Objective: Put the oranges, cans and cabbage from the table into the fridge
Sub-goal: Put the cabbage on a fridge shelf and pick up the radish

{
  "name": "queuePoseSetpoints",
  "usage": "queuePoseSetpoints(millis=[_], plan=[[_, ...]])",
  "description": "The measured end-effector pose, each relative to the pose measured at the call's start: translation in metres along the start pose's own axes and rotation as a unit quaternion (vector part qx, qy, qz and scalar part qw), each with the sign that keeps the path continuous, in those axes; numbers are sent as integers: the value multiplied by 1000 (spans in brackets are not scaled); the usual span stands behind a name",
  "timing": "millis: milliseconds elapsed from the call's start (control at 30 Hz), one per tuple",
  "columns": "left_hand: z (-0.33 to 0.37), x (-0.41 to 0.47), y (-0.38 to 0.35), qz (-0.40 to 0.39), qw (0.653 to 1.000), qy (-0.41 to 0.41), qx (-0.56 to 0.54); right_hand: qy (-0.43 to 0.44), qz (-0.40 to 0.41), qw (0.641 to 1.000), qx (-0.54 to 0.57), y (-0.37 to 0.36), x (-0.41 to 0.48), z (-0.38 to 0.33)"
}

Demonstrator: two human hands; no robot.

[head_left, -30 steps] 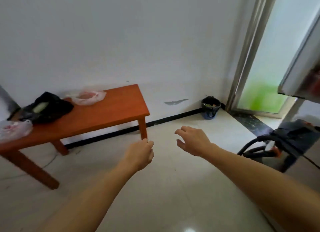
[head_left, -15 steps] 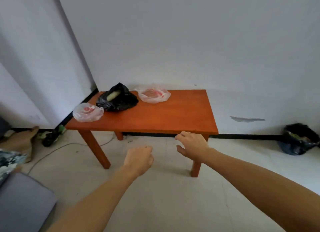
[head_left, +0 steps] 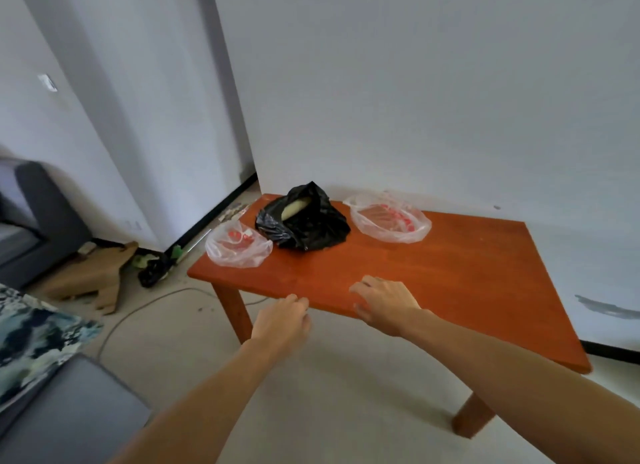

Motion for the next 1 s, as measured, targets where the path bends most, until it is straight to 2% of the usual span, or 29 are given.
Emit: queuePoseSetpoints(millis=[333,667,1000], plan=[[-149,149,53,-2,999,-32,25,-51,6,999,-2,-2,185,9],[-204,307,25,-44,994,-79,55,-58,-13,998,-7,-56,346,65],[-253,453,-5,-143,977,-123,100,-44,-47,998,-1,-105,503,113]])
Point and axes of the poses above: each hand's wrist, its own x-axis towards the middle knuckle, its own y-axis out of the back of the hand, z = x × y, the point moved 2 cm from there along x, towards the middle knuckle, and after that the axes turned 13 degrees about -x, right-handed, at the moved point
